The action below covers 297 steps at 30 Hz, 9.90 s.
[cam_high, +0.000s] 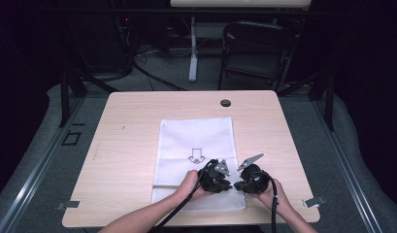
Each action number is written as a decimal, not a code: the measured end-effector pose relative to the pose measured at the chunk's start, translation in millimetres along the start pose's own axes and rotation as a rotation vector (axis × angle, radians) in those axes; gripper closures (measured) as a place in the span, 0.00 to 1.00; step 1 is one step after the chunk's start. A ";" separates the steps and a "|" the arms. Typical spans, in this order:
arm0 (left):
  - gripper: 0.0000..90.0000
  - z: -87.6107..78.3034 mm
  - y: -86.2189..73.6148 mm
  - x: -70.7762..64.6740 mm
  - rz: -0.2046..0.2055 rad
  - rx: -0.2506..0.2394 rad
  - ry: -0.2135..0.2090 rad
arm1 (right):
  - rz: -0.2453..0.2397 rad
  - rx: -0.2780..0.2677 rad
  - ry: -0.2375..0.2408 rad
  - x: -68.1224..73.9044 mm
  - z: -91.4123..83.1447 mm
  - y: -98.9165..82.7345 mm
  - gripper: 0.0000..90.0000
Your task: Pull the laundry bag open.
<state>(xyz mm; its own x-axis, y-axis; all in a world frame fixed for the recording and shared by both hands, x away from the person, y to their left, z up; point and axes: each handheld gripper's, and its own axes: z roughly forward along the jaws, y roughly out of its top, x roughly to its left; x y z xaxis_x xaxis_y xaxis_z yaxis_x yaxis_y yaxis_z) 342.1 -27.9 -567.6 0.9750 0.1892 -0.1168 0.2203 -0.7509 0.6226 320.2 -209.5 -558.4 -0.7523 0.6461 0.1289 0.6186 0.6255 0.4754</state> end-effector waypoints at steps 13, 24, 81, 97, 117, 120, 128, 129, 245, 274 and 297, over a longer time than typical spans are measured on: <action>0.90 -2.6 0.4 -0.3 -0.008 0.007 0.004 | -0.016 0.012 -0.016 2.3 -0.2 0.9 1.00; 0.91 -2.7 -0.1 0.7 -0.012 0.004 -0.006 | -0.018 -0.004 -0.015 3.8 1.1 0.8 1.00; 0.90 -15.7 -8.6 8.4 -0.033 -0.014 -0.028 | -0.022 0.012 -0.032 5.7 0.9 2.2 1.00; 0.90 -17.2 -11.0 13.3 -0.060 -0.011 -0.032 | -0.015 0.020 -0.027 4.5 1.1 3.3 1.00; 0.90 -36.2 -22.2 16.3 -0.063 -0.003 -0.029 | -0.027 0.030 -0.022 4.2 0.9 4.4 1.00; 0.90 -42.1 -27.5 17.6 -0.075 -0.006 -0.025 | -0.031 0.031 -0.022 4.1 0.8 4.5 1.00; 0.90 -46.0 -32.9 18.5 -0.075 -0.003 -0.026 | -0.033 0.038 -0.017 3.5 0.6 5.0 1.00; 0.90 -46.0 -33.0 18.4 -0.075 -0.003 -0.028 | -0.032 0.036 -0.020 3.9 0.8 5.0 1.00; 0.91 -106.3 -93.3 25.5 -0.137 -0.042 0.017 | -0.047 0.033 -0.033 5.5 0.8 4.4 1.00; 0.90 -91.6 -85.1 20.7 -0.140 -0.036 0.014 | -0.113 0.061 -0.101 14.5 4.3 12.3 1.00; 0.90 -104.4 -95.1 22.2 -0.143 -0.024 0.018 | -0.059 0.054 -0.067 8.7 2.9 9.4 1.00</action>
<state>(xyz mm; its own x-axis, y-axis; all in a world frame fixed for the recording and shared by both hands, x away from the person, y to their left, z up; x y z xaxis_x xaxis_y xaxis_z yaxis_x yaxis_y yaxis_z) 339.7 113.8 -548.6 0.9330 0.3047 -0.1913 0.3556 -0.7003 0.6190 320.1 -196.7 -555.3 -0.7719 0.6343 0.0429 0.5867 0.6847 0.4323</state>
